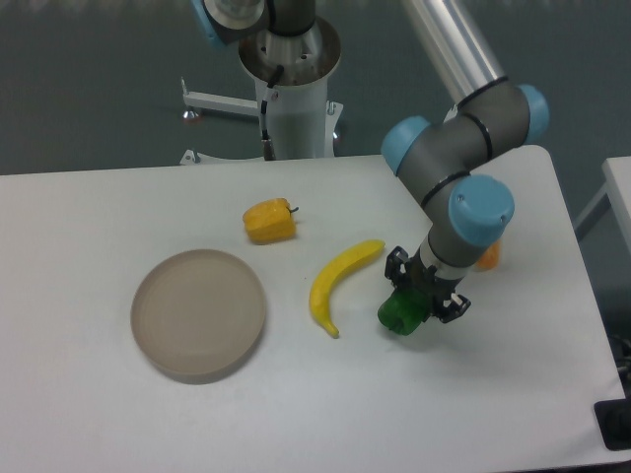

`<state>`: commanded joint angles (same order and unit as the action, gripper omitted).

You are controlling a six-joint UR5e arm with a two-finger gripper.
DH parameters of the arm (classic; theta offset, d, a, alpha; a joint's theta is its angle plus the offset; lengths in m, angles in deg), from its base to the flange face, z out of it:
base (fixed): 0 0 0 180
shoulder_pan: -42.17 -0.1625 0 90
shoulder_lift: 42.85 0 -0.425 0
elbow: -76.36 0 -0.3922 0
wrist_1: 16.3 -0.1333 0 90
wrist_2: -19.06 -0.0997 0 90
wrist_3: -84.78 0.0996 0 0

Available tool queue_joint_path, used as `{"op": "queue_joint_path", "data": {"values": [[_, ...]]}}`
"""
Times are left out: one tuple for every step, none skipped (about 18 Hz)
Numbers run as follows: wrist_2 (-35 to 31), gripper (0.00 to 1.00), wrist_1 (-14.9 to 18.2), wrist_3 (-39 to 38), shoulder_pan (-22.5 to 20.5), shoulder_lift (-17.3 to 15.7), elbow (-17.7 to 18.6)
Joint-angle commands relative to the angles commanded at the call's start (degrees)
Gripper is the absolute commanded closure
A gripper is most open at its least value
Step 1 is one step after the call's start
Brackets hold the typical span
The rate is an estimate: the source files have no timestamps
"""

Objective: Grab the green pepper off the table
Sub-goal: 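Lift the green bell pepper up off the table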

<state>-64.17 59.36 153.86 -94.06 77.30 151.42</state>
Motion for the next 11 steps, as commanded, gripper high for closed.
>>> {"op": "queue_joint_path", "data": {"values": [[0.0,0.77,1.3,0.3,0.0,-0.4,-0.6],[-0.2,0.77,2.0,0.2,0.0,-1.0,-1.7],[-0.2,0.77,2.4,0.6,0.0,-1.2,-2.4],[-0.7,0.77,2.5,1.1,0.0,-1.7,-2.6],[-1.8,0.77,2.4,1.3,0.1,-2.0,-2.8],[-3.3,0.77,2.3,2.4,0.2,-2.1,-2.9],[-3.7,0.77,2.4,3.3,0.2,-2.0,-3.3],[-3.7,0.77,2.4,3.9,0.3,-2.0,-3.3],[-3.7,0.76,2.4,5.5,0.3,-2.0,-3.3],[-3.7,0.76,2.4,6.4,0.4,-2.0,-3.3],[-3.8,0.76,2.4,6.6,0.7,-1.7,-3.3]]}}
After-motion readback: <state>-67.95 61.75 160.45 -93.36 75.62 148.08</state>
